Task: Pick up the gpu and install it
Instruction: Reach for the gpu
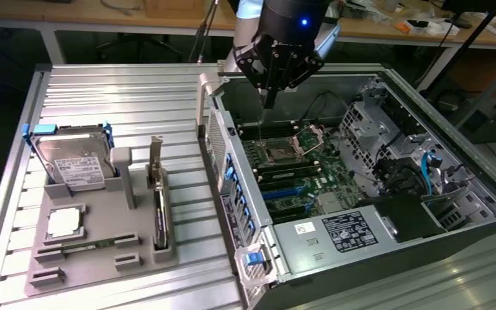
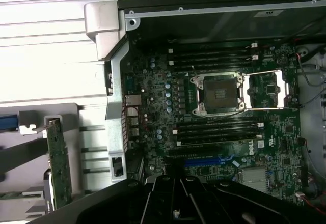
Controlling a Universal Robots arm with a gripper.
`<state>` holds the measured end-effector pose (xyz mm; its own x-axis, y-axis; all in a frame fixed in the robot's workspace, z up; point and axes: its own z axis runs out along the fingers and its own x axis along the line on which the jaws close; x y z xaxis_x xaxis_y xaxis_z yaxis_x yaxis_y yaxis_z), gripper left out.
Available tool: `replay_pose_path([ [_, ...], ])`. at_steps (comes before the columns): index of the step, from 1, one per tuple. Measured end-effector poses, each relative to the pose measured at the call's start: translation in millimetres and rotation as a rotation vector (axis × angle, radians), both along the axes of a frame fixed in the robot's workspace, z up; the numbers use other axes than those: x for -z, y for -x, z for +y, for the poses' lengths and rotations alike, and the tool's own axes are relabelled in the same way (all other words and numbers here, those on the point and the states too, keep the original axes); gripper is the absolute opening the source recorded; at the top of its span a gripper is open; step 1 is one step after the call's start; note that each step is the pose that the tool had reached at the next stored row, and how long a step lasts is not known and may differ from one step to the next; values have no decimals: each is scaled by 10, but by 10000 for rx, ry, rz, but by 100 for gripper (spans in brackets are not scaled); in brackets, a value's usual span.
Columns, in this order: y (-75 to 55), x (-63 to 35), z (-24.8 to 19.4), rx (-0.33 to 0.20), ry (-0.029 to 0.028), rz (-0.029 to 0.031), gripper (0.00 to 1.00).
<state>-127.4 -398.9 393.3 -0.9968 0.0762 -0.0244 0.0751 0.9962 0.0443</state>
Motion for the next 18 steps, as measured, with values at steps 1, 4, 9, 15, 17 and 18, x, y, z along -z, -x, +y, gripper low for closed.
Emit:
replay_pose_path([
  [1, 9, 0, 0, 0, 0, 0, 11],
  [4, 50, 0, 0, 0, -1, -1, 11],
  [9, 81, 0, 0, 0, 0, 0, 11],
  [15, 109, 0, 0, 0, 0, 0, 11],
  [17, 109, 0, 0, 0, 0, 0, 11],
  [18, 109, 0, 0, 0, 0, 0, 11],
])
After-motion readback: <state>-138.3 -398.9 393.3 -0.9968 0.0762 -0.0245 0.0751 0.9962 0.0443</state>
